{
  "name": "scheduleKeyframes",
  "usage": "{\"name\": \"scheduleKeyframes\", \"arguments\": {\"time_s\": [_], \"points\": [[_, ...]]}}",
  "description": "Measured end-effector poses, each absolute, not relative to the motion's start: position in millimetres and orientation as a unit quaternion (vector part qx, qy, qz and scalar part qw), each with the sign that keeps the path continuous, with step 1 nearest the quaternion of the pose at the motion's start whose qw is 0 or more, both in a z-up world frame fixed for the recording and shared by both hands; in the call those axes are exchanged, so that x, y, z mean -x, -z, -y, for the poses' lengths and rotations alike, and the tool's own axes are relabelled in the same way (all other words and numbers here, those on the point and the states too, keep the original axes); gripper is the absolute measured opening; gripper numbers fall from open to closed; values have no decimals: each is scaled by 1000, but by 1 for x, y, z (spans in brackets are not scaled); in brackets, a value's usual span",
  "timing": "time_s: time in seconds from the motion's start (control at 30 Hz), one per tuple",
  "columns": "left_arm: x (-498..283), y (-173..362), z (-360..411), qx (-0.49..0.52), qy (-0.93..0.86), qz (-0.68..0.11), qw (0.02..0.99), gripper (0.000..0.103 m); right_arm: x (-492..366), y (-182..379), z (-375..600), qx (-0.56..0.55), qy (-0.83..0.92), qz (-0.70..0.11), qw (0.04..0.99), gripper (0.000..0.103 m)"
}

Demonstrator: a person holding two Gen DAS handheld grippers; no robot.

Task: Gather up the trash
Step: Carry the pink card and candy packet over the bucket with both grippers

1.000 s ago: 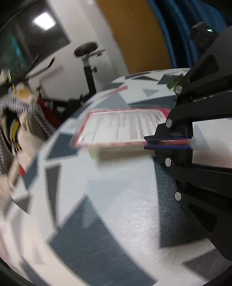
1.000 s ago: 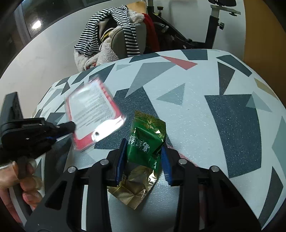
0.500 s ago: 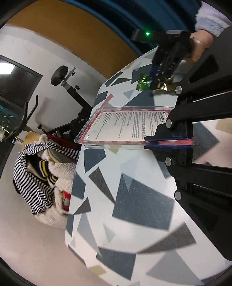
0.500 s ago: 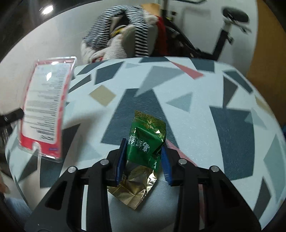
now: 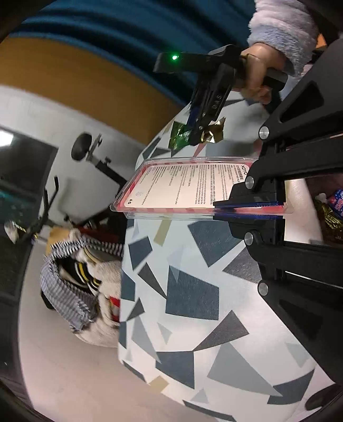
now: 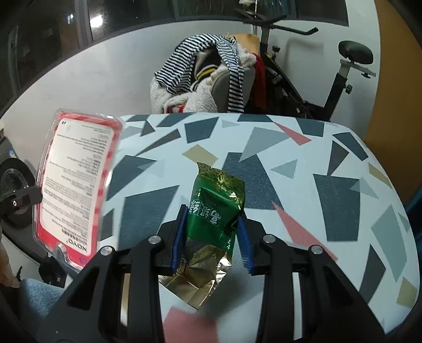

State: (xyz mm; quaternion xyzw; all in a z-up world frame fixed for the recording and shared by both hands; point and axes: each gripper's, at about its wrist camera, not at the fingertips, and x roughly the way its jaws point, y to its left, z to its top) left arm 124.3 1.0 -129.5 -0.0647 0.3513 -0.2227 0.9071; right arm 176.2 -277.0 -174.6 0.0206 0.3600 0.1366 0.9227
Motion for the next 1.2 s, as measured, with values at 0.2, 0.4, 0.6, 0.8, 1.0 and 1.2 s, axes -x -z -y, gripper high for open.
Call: {"name": "scheduleKeyframes", "arguments": {"time_s": [0.2,0.4,0.6,0.8,1.0,1.2], "points": [[-71,131,-1,56,227,-340,911,4,-121,166,271,-39,-139,-336,931,37],[-31,149,-7,55,216,-344,912,4,-76,164,264,-24,-152,-331,931,37],[-8,162,-12,59,210,-350,911,4,-44,166,262,-21,-153,-329,932,37],[7,175,-4,38,211,-363,907,4,-29,171,265,-31,-150,-337,929,37],[7,185,1,26,207,-378,902,4,-22,177,269,-36,-150,-340,928,37],[-7,207,4,42,198,-412,888,4,-23,184,271,-43,-148,-349,924,37]]}}
